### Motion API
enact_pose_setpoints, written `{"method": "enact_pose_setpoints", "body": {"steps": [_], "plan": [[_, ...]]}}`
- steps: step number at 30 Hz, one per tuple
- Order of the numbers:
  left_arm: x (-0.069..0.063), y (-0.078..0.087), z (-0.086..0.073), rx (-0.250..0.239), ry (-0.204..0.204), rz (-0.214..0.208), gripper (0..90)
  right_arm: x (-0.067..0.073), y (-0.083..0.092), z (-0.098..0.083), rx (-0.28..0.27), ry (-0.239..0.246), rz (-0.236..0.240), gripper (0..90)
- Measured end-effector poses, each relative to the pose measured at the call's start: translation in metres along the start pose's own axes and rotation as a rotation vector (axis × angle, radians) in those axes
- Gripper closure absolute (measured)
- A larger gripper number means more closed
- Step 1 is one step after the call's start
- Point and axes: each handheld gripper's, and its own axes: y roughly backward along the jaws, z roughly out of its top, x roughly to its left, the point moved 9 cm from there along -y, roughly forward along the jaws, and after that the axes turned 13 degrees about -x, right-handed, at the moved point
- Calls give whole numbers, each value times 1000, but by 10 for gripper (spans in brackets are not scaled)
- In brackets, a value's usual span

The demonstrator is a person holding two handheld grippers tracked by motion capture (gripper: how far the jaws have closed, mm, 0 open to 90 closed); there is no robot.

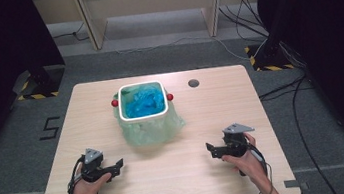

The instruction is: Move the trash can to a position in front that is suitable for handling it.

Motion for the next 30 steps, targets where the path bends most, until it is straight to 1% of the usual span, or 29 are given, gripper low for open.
{"method": "enact_pose_setpoints", "body": {"steps": [3, 5, 10, 13, 16, 17, 18, 21, 23, 26, 27, 30], "plan": [[5, -4, 9, -17, 6, 26, 150, 1, -9, 16, -25, -1, 4, 130], [6, -6, 15, -27, 8, 26, 150, 2, -17, 28, -42, 1, 8, 131], [14, -11, 30, -39, 6, 33, 150, 5, -32, 53, -69, -3, 19, 132], [22, -15, 40, -51, 15, 44, 149, 7, -42, 66, -76, -1, 23, 132], [32, -20, 51, -63, 29, 73, 148, 10, -52, 78, -79, -3, 29, 133], [34, -21, 55, -66, 32, 72, 148, 11, -55, 82, -82, -2, 30, 133], [35, -24, 59, -74, 36, 70, 149, 12, -59, 85, -83, -4, 30, 134], [42, -31, 69, -80, 32, 89, 149, 14, -70, 95, -87, -18, 33, 136], [46, -38, 74, -80, 34, 97, 149, 15, -78, 100, -85, -8, 26, 136], [49, -47, 81, -83, 37, 110, 150, 17, -88, 106, -83, -14, 23, 136], [49, -50, 83, -83, 38, 108, 151, 17, -91, 108, -83, -19, 23, 136], [46, -58, 87, -84, 52, 81, 167, 20, -101, 110, -77, -37, 27, 136]]}}
